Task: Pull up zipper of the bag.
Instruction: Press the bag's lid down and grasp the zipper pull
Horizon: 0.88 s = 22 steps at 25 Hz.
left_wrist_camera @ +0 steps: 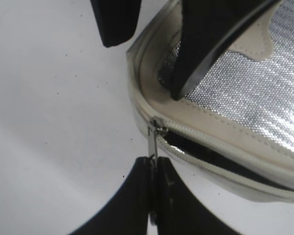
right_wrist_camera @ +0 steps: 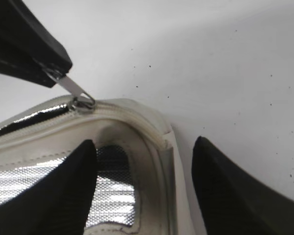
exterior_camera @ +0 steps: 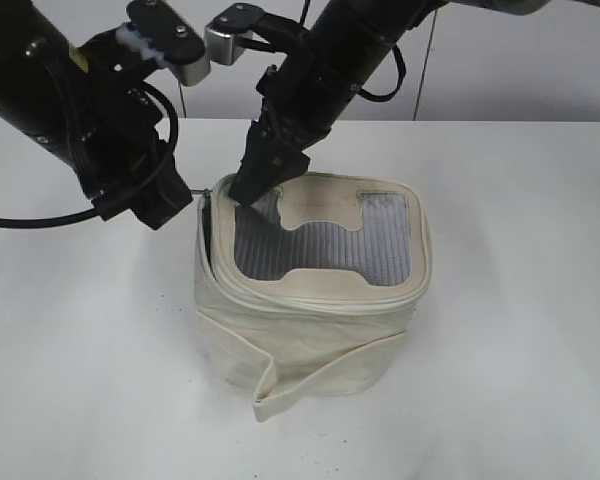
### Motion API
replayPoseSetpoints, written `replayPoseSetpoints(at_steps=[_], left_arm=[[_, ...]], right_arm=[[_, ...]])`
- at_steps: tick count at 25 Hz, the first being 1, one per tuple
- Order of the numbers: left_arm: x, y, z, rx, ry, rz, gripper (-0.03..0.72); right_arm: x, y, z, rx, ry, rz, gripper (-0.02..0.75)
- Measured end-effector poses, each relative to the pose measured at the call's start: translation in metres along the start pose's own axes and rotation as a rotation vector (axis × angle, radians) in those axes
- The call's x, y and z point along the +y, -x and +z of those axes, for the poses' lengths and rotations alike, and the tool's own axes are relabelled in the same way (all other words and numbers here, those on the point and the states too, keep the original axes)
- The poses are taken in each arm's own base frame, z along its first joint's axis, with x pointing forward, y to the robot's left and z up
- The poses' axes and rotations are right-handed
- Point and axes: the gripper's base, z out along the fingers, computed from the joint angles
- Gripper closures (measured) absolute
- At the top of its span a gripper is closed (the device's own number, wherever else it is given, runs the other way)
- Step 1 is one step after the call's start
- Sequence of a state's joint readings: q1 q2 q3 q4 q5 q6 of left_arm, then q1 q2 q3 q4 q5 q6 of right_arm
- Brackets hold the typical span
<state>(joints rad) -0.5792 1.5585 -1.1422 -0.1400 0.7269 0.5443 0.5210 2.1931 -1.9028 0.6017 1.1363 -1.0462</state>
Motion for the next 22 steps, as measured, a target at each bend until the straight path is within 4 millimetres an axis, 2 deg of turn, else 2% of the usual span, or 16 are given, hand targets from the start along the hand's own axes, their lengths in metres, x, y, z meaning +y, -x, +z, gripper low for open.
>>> replayPoseSetpoints(at_steps=[3, 5, 8, 10, 22], left_arm=[[0.0007, -0.0004, 0.0017, 0.006, 0.004, 0.007, 0.688], [0.0011, -0.0006, 0.0034, 0.011, 0.006, 0.010, 0.688], [0.0012, -0.0013, 0.0036, 0.017, 0.004, 0.010, 0.688], [0.0011, -0.0015, 0.0036, 0.018, 0.002, 0.009, 0.688], [-0.0021, -0.0044, 0.0035, 0.050, -0.032, -0.004, 0.690]], right_arm=[[-0.0034, -0.0010, 0.0048, -0.002, -0.006, 0.004, 0.289], [-0.0037, -0.0016, 0.0073, -0.003, 0.000, 0.008, 0.371], [-0.0029, -0.0015, 0.0081, -0.001, 0.010, 0.008, 0.556], [-0.0014, -0.0022, 0.0081, 0.007, 0.026, 0.009, 0.627], [-0.0012, -0.0007, 0.0067, 0.014, 0.039, 0.023, 0.645]])
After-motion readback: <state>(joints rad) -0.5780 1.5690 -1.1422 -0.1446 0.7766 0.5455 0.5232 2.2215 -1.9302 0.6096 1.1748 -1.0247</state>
